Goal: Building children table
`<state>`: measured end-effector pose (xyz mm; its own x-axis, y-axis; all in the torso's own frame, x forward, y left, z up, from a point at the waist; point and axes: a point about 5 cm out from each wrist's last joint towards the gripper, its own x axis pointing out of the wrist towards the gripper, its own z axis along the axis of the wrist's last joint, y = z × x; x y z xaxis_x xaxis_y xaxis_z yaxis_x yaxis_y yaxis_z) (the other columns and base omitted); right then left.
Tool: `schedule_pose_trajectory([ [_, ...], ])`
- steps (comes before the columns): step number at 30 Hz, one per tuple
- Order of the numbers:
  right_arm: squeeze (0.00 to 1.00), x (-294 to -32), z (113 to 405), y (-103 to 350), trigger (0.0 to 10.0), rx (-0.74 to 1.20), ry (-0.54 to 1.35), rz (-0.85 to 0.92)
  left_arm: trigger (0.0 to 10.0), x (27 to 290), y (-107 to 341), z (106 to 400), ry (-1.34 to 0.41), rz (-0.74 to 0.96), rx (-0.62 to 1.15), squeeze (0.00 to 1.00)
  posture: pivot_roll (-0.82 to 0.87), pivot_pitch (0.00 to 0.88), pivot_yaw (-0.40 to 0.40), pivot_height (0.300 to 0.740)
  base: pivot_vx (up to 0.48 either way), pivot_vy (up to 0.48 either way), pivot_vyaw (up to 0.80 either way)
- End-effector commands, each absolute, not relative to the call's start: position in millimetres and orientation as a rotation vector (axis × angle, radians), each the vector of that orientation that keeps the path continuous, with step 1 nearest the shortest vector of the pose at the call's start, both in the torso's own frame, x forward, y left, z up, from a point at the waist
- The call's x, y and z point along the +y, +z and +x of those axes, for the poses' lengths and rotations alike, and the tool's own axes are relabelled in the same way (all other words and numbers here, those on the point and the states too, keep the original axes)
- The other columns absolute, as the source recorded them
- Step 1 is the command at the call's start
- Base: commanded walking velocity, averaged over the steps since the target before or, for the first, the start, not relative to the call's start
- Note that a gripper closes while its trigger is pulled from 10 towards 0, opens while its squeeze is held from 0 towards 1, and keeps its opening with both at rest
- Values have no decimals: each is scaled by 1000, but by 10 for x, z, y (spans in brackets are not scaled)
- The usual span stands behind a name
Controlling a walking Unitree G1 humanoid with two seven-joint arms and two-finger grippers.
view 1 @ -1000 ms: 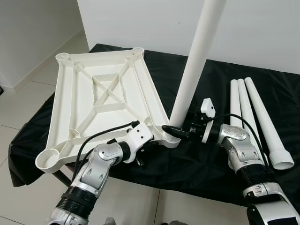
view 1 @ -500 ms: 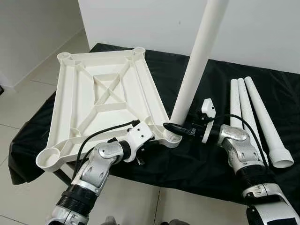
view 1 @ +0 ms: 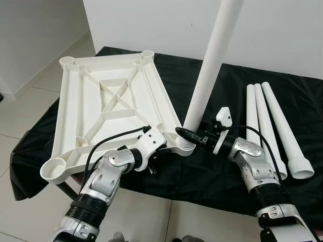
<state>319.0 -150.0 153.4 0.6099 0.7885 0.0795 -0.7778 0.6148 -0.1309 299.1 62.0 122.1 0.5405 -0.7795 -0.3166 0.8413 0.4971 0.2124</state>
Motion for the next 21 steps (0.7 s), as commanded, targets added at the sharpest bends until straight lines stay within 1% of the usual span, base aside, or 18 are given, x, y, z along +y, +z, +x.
schedule_pose_trajectory([
  [1, 0, -1480, 3190, 1558, 0, -155, 874, -36, 10000, 645, 1139, 3031, -872, 367, 219, 0, -61, 14, 4, 740, 0, 0, 0],
  [12, 0, -1342, 3118, 1529, 0, -181, 769, 20, 10000, 684, 1139, 3150, -752, 348, 248, 0, -60, 26, 9, 740, 0, 0, 0],
  [21, 0, -1188, 3058, 1527, 0, -212, 646, 38, 10000, 628, 1183, 3214, -685, 324, 232, 0, -62, 34, 14, 740, 0, 0, 0],
])
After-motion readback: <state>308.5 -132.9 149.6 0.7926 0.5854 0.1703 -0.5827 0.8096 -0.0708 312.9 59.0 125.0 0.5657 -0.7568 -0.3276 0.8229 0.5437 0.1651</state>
